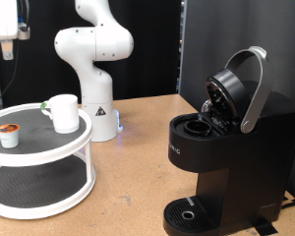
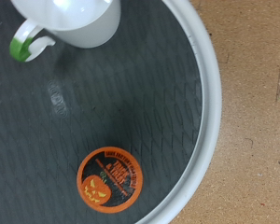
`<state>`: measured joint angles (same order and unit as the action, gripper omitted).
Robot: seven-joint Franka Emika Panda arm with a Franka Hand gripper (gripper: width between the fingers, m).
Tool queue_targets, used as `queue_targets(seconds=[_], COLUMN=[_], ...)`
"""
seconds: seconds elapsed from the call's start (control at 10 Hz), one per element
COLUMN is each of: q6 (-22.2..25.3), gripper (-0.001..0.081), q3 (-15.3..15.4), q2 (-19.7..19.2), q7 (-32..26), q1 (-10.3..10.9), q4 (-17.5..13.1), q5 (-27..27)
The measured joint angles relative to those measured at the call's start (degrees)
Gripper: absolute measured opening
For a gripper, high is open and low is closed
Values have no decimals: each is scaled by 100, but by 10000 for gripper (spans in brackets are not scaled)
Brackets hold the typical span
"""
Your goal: Make a cup of coffee with the keurig machine
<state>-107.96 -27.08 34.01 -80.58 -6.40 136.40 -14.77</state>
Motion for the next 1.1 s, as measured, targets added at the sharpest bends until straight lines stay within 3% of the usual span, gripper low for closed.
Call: queue_targets(seconds=[0.4, 0.6, 1.1], q6=[134, -306, -1433], gripper=[803, 803, 803], q3=[12, -98, -383], q2=[-40, -41, -263], q7=[5, -276, -343], q1=[-19, -13, -34], q4=[-2, 141, 880], q5=[-147, -139, -397])
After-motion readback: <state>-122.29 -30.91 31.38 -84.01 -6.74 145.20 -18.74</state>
